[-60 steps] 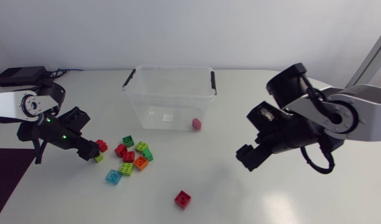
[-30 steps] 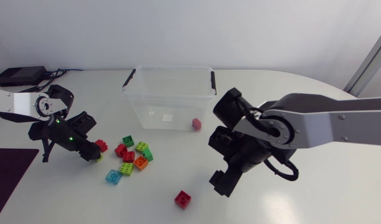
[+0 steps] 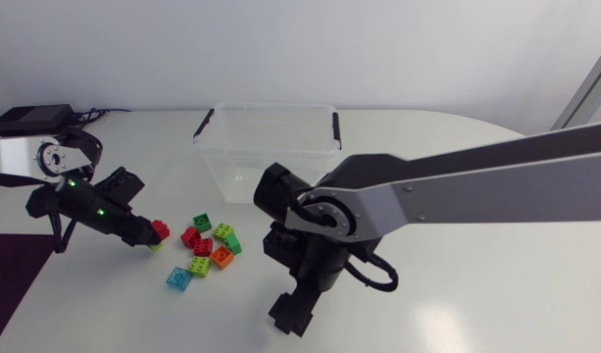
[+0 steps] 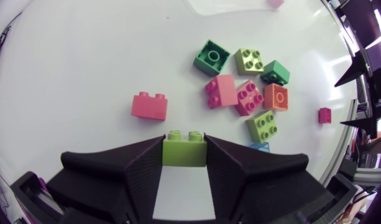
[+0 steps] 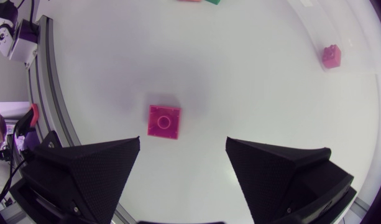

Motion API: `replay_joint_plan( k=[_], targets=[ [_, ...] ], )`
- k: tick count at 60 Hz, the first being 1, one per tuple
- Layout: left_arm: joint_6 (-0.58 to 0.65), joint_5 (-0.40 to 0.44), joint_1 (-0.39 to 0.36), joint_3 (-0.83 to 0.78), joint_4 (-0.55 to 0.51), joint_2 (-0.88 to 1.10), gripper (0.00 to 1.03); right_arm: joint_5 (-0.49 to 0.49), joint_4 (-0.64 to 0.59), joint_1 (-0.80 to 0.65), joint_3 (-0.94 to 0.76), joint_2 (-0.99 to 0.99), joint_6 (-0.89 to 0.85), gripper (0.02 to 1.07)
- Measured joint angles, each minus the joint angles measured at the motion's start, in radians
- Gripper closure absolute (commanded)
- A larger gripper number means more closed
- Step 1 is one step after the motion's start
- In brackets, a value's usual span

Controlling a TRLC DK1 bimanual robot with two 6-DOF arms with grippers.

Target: Pick up the duplo bricks and place them in the container

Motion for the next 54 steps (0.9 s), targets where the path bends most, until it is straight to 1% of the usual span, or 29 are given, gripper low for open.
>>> replay_joint_plan(
  k=[3, 13, 16, 20, 23, 24, 33, 38, 45, 46, 47, 49, 50, 51, 54],
  targets=[
    [0.0, 0.026, 0.013, 0.019, -0.021, -0.032, 0.67, -0.002, -0.003, 0.007, 0.013, 0.031, 0.002, 0.1],
    [0.0, 0.089, 0.034, 0.054, -0.051, -0.11, 0.67, -0.003, -0.021, 0.032, 0.053, 0.086, 0.003, 0.11],
    [-0.002, 0.105, 0.037, 0.059, -0.061, -0.13, 0.67, -0.008, -0.028, 0.04, 0.063, 0.091, 0.003, 0.13],
    [-0.012, 0.129, 0.04, 0.067, -0.068, -0.148, 0.67, -0.014, -0.028, 0.046, 0.075, 0.099, 0.003, 0.13],
    [-0.017, 0.148, 0.04, 0.08, -0.071, -0.16, 0.67, -0.018, -0.027, 0.05, 0.085, 0.113, 0.003, 0.19],
    [-0.022, 0.156, 0.04, 0.085, -0.071, -0.164, 0.67, -0.019, -0.027, 0.051, 0.088, 0.118, 0.003, 0.19],
    [-0.066, 0.19, 0.037, 0.126, -0.071, -0.182, 0.67, -0.024, -0.027, 0.051, 0.09, 0.15, 0.003, 0.22],
    [-0.09, 0.195, 0.023, 0.142, -0.071, -0.196, 0.67, -0.024, -0.031, 0.051, 0.094, 0.154, 0.003, 0.23],
    [-0.119, 0.202, -0.009, 0.167, -0.071, -0.213, 0.67, -0.026, -0.039, 0.051, 0.126, 0.17, 0.003, 0.36],
    [-0.121, 0.202, -0.013, 0.172, -0.071, -0.214, 0.67, -0.026, -0.039, 0.051, 0.135, 0.176, 0.003, 0.4],
    [-0.125, 0.202, -0.02, 0.18, -0.071, -0.214, 0.67, -0.028, -0.039, 0.051, 0.142, 0.18, 0.003, 0.42],
    [-0.13, 0.202, -0.029, 0.19, -0.071, -0.214, 0.67, -0.028, -0.039, 0.051, 0.151, 0.188, 0.003, 0.51],
    [-0.137, 0.202, -0.034, 0.196, -0.07, -0.214, 0.67, -0.028, -0.039, 0.051, 0.155, 0.191, 0.003, 0.69],
    [-0.138, 0.202, -0.037, 0.201, -0.07, -0.214, 0.67, -0.029, -0.039, 0.051, 0.159, 0.195, 0.003, 0.73],
    [-0.147, 0.202, -0.051, 0.217, -0.07, -0.214, 0.67, -0.044, -0.04, 0.051, 0.167, 0.207, 0.004, 0.74]
  ],
)
